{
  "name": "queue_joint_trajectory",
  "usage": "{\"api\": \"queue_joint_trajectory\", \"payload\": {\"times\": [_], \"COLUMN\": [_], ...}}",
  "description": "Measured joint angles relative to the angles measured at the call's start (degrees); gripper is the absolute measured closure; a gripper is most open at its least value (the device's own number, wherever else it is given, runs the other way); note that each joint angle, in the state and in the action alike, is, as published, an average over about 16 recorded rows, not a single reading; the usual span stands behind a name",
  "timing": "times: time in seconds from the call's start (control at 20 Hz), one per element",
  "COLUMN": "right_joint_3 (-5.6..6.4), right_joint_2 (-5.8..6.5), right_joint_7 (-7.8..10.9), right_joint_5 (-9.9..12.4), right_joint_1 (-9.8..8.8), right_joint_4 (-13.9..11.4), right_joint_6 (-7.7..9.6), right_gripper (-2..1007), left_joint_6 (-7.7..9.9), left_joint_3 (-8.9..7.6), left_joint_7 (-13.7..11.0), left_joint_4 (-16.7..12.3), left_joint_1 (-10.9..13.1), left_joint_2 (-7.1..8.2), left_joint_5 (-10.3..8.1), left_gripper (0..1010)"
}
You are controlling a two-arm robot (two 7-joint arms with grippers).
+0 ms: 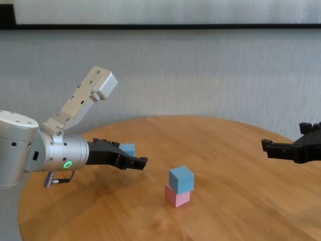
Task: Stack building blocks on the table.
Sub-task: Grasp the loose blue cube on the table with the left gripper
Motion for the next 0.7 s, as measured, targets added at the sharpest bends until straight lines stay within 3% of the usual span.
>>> {"api": "queue_joint_trajectory", "payload": {"times": [0.7], "right_joint_3": [0.0], "right_joint_2": [0.0], "right_joint_7": [0.0], "right_joint_5": [0.0], "right_joint_1": [0.0], "right_joint_4": [0.0], "right_joint_6": [0.0], "right_gripper": [5], "left_joint_6": [0.37], "left_joint_3": [-0.56], "left_joint_7": [1.2], "left_joint_4": [-0.7], "left_joint_1": [0.4], "left_joint_2": [0.14], "left_joint_5": [0.77], "left_gripper": [10]}}
